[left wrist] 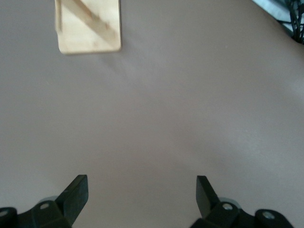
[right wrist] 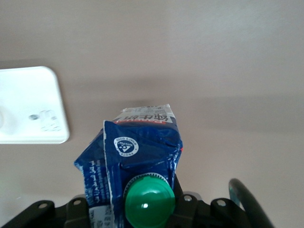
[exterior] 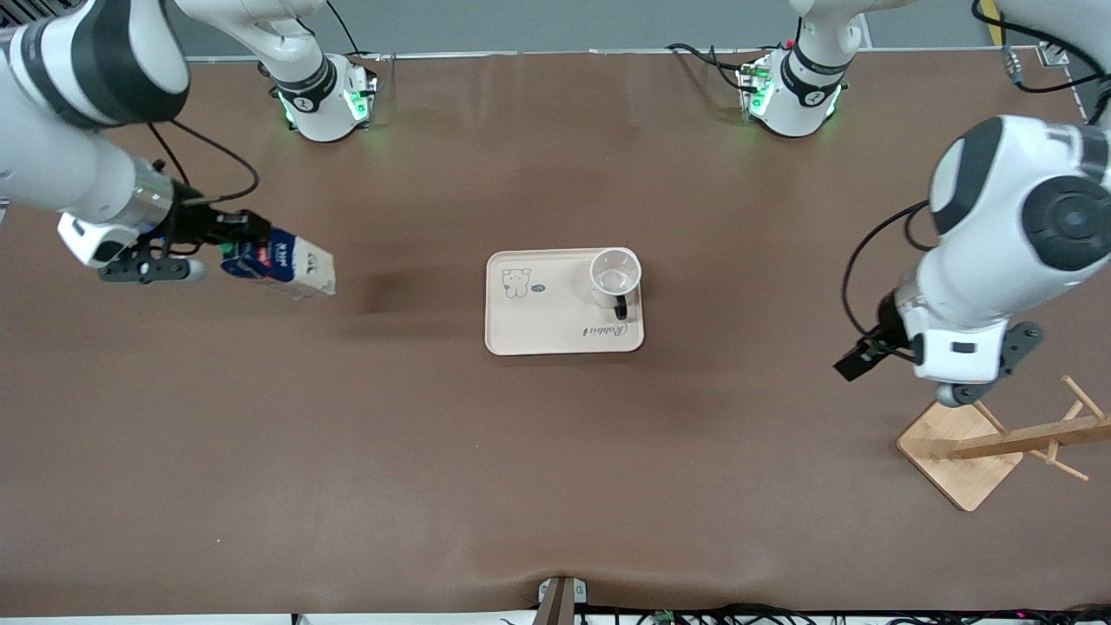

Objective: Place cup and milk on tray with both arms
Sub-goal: 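Lift the carton toward the tray while the left gripper withdraws, then lower the milk carton onto the tray beside the mug with the right gripper, then open the right gripper and draw it back from the carton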

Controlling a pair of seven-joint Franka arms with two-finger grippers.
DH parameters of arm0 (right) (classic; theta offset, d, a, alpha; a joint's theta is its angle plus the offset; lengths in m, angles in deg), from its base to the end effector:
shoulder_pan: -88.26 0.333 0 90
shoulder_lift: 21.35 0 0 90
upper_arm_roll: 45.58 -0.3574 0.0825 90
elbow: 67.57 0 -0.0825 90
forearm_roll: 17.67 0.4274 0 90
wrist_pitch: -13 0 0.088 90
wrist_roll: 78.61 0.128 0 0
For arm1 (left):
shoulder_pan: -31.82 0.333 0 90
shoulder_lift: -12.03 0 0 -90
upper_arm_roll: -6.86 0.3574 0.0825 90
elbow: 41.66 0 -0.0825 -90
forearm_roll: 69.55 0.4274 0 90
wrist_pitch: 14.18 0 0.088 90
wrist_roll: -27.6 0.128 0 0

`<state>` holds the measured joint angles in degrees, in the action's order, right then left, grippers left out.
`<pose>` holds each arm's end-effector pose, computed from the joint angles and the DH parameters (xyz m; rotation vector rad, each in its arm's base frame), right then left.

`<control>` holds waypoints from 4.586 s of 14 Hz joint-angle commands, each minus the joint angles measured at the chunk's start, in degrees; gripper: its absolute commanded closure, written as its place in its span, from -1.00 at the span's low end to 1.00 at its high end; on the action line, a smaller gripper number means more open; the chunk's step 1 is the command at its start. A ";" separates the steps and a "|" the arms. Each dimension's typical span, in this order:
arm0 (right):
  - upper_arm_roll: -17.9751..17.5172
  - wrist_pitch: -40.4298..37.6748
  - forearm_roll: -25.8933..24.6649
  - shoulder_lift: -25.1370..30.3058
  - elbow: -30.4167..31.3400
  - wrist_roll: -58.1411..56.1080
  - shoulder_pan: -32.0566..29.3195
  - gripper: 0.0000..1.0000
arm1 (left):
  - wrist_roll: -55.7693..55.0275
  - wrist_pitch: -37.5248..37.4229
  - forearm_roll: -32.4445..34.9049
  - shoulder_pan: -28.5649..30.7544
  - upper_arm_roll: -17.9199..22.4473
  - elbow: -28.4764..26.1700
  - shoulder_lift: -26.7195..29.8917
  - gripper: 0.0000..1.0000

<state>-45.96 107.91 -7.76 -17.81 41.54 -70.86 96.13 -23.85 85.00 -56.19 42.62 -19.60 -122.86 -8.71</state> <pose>0.5487 0.1005 0.5192 -2.9829 0.0332 0.3110 0.7070 -0.1205 0.5199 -2.9332 -0.9255 -0.0469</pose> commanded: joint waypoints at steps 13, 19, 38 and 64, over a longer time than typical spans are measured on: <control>0.73 4.45 -0.59 -19.52 -19.13 30.04 31.58 1.00 | 44.15 -10.22 -8.17 -10.97 24.17 -4.58 20.91 -1.00; 0.73 19.75 -7.16 -24.19 -12.99 40.33 36.87 1.00 | 45.30 -12.52 -9.04 -9.39 23.56 -4.75 23.03 -1.00; 0.56 29.46 -11.66 -23.93 -4.79 35.87 38.72 -1.00 | 44.25 -13.66 -10.98 -9.48 22.86 -5.19 24.35 -1.00; 0.99 2.21 -11.22 -22.87 -32.90 29.71 27.30 -1.00 | 43.63 -14.36 -10.11 -9.48 19.34 -5.19 24.08 -1.00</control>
<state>-44.17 112.33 -18.12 -40.99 11.28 -38.48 126.17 20.30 71.12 -66.15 32.74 0.38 -127.43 14.34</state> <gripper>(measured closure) 0.000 0.000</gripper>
